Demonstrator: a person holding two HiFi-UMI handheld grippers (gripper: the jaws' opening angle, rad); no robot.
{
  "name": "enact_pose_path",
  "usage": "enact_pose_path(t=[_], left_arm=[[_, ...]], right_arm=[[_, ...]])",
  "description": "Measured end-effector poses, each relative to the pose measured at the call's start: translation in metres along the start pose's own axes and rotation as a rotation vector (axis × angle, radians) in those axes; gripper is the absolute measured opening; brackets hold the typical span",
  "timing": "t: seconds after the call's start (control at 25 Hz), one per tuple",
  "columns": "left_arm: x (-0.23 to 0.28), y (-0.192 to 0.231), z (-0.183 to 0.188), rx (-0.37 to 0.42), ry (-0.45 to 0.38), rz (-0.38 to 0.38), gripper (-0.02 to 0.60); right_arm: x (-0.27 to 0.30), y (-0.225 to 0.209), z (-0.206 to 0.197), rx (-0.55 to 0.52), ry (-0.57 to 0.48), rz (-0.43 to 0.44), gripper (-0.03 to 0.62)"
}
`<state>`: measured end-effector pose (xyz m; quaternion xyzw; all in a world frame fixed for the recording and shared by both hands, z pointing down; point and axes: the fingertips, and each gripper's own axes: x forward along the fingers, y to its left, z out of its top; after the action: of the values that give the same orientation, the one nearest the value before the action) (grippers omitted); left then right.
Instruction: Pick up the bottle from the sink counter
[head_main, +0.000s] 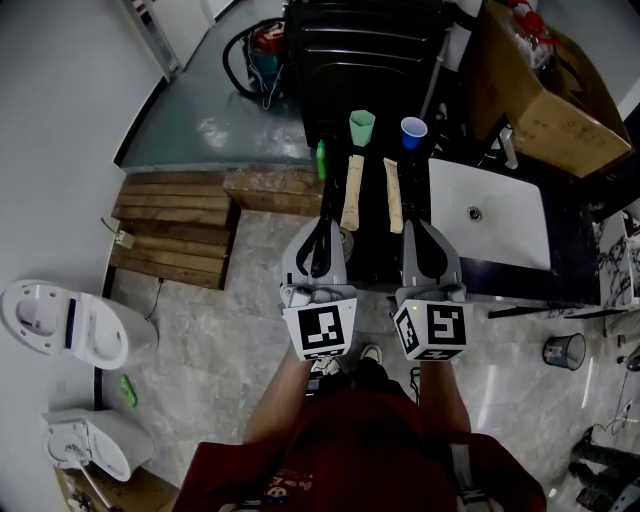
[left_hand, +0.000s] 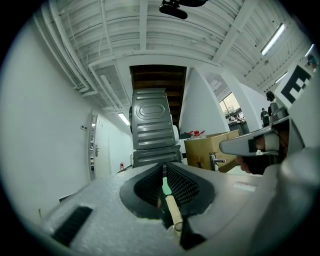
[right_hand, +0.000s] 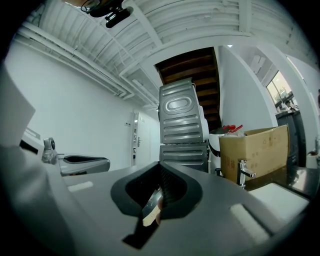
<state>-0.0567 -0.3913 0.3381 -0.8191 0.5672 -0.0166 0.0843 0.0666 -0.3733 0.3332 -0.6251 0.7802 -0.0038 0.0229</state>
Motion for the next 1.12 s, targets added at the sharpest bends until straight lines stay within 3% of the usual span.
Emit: enact_pose_path(t=[0.56,1.12], left_arm=[[0.004,-0.015,-0.078,-0.016,0.168,-0.016,0.203],[0.016,-0.029,-0.138,-0.053,0.301,-0.030,0.310]], right_arm=[[0.012,-0.006,-0.028,0.028,0.050,0.010,0.002],[0.026,-0.014,-0.050,0.042,0.096,0.015,0.002]])
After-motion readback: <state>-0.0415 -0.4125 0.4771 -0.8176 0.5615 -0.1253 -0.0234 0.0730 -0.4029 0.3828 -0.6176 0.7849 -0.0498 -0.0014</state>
